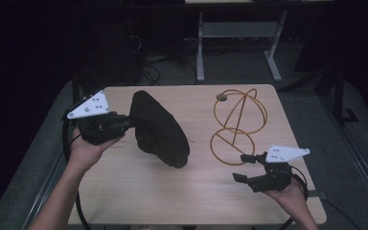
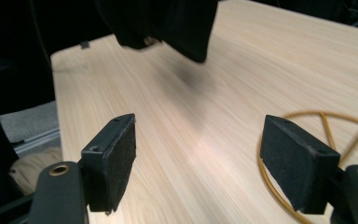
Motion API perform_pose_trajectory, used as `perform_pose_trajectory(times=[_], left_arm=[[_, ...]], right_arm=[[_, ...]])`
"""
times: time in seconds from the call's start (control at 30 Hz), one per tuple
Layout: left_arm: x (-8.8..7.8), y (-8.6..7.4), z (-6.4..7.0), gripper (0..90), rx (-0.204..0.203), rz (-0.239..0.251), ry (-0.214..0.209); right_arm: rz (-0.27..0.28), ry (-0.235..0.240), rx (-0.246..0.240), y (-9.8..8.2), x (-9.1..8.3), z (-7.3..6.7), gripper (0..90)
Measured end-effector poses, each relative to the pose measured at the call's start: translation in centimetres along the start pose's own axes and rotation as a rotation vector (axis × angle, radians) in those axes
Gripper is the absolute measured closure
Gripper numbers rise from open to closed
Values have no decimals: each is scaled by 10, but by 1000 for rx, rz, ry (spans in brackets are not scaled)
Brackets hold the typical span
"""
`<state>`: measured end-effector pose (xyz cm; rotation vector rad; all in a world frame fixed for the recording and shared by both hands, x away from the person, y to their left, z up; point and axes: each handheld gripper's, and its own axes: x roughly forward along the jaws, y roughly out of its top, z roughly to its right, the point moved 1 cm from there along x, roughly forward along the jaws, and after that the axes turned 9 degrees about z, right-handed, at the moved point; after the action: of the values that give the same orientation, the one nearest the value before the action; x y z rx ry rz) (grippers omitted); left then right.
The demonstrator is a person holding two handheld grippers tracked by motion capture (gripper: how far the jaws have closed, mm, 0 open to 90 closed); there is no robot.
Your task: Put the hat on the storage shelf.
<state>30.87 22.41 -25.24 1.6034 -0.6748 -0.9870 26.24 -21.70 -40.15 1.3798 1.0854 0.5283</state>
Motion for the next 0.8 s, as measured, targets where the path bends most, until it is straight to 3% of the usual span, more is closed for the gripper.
perform_pose_trajectory(times=[0.33, 0.8], left_arm=[[14, 18, -8, 867, -2, -2, -26], [47, 44, -18, 867, 3, -11, -82]], right_arm=[[-37, -76, 27, -19, -12, 15, 252], [-62, -119, 47, -32, -15, 25, 251]])
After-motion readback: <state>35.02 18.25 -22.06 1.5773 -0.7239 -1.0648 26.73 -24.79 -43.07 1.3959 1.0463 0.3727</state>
